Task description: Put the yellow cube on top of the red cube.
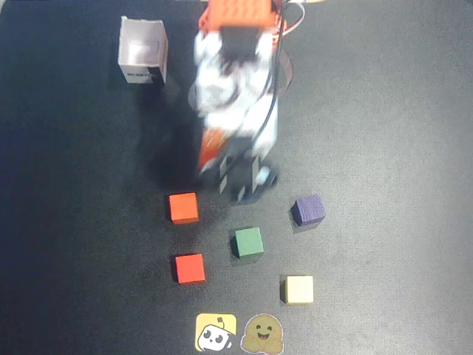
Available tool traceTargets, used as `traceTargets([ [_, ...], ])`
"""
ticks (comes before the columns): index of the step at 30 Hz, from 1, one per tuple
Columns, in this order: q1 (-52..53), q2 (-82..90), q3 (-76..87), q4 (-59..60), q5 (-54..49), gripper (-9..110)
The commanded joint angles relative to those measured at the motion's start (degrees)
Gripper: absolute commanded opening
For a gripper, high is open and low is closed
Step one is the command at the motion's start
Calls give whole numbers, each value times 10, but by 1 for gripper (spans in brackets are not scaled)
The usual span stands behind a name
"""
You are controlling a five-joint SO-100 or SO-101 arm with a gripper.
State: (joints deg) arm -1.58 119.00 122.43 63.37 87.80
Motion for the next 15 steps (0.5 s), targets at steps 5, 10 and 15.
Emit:
traceTargets([
  [5, 26, -200, -258, 50, -25, 20],
  [10, 33, -291, -346, 47, -25, 20],
  [15, 34, -379, -444, 45, -45, 20],
])
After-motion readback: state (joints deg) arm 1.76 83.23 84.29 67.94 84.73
